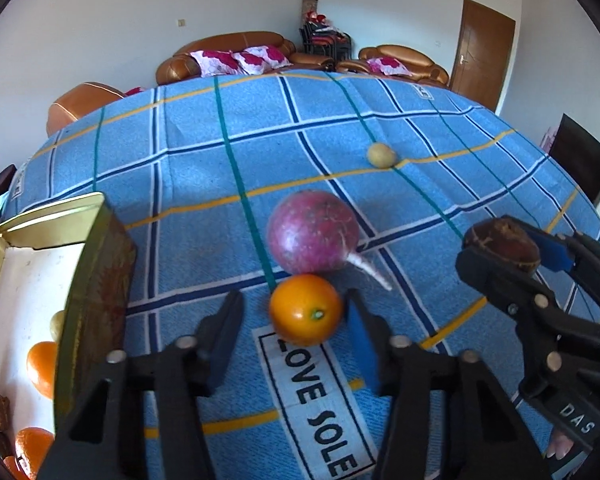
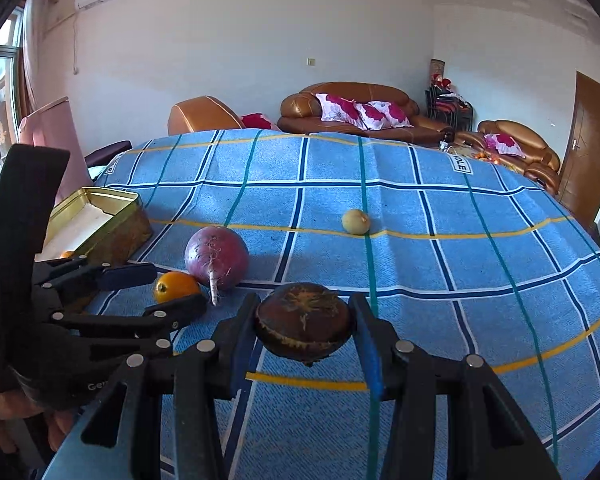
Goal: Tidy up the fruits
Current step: 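Grasp a small orange with the left tool while the right tool lifts the mangosteen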
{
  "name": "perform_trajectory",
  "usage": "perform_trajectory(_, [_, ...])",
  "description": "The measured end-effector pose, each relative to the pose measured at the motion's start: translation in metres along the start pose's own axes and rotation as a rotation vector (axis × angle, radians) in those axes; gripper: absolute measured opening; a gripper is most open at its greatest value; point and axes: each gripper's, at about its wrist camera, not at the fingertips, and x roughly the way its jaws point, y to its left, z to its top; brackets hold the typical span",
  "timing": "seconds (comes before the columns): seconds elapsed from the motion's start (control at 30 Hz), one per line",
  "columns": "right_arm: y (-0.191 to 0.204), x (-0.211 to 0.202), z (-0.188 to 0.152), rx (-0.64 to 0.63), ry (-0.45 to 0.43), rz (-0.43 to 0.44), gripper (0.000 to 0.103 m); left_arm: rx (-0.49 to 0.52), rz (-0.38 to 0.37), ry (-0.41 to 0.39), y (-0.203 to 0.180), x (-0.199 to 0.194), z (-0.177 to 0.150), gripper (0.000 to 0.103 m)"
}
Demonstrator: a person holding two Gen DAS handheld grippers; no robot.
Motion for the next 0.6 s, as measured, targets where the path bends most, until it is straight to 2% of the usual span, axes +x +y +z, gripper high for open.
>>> perform_trajectory(0.13, [0.001,-0.003,-0.001,-0.006,-0.015,0.011,0.048,-0.005,-0.025,-0.01,0.001,-0.002,0.0,0.037])
perform_trajectory(0.6, [0.006,-0.014,-0.001,-0.032,-0.073,0.065,0.048,0.043,0.014,-0.139,-0.007,-0.029,-0.004,0.037])
